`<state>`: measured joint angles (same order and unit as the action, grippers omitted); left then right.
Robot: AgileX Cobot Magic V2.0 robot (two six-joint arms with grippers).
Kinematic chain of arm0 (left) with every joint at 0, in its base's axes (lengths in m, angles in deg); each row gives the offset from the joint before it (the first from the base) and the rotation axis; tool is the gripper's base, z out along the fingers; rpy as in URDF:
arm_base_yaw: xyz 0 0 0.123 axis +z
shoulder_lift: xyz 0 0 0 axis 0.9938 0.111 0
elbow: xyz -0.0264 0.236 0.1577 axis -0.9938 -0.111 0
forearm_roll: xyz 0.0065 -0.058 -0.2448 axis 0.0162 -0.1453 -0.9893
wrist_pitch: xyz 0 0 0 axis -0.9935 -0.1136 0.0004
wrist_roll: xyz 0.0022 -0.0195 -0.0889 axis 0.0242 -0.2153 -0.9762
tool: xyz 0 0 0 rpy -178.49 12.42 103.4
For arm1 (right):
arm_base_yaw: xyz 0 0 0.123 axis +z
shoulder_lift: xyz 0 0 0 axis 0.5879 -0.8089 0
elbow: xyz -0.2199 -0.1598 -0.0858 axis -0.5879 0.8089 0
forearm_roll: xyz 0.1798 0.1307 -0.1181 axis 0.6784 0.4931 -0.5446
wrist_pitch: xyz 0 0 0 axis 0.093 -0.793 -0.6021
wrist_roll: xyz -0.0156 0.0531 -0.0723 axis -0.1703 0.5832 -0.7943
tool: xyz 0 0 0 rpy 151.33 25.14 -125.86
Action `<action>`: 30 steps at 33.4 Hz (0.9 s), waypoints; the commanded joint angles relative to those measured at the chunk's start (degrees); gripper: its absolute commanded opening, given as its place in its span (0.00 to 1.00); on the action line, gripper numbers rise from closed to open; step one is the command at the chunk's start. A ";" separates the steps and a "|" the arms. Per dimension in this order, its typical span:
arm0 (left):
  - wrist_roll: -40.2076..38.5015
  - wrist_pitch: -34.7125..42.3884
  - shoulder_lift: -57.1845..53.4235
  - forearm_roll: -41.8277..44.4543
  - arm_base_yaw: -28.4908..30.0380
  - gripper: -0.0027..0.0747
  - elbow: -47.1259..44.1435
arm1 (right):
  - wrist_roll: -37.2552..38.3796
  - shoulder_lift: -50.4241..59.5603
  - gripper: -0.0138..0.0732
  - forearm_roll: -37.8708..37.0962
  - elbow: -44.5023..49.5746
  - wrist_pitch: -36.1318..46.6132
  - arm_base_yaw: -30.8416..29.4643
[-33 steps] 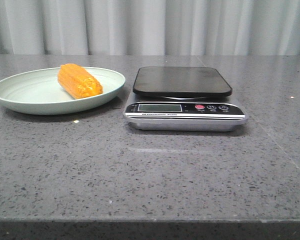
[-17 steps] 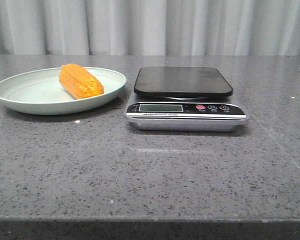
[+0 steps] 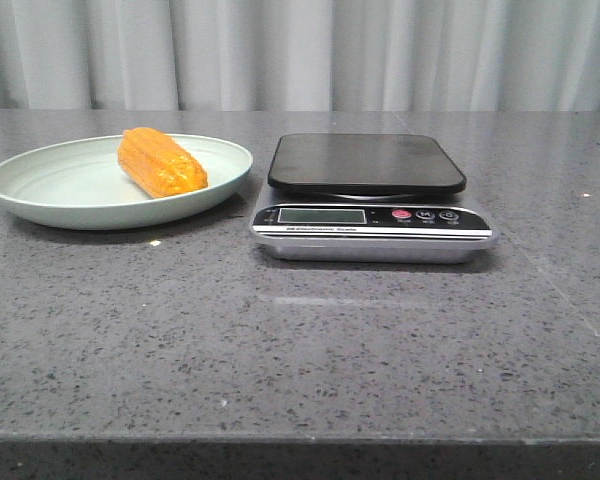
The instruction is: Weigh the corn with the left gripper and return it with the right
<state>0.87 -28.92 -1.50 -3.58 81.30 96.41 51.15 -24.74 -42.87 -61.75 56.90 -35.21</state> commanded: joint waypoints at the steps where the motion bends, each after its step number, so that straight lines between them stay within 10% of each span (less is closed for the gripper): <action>1: -0.57 1.89 6.42 -0.91 -1.82 0.79 5.48 | -0.13 0.96 0.33 -0.76 -0.43 4.86 -0.32; 30: -14.24 -22.79 61.84 -1.07 -16.90 0.81 44.96 | -0.13 0.96 0.33 -0.76 -0.43 4.86 -0.32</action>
<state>-9.03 -50.87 59.45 -6.27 65.72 136.88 51.15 -24.74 -42.87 -61.75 56.90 -35.21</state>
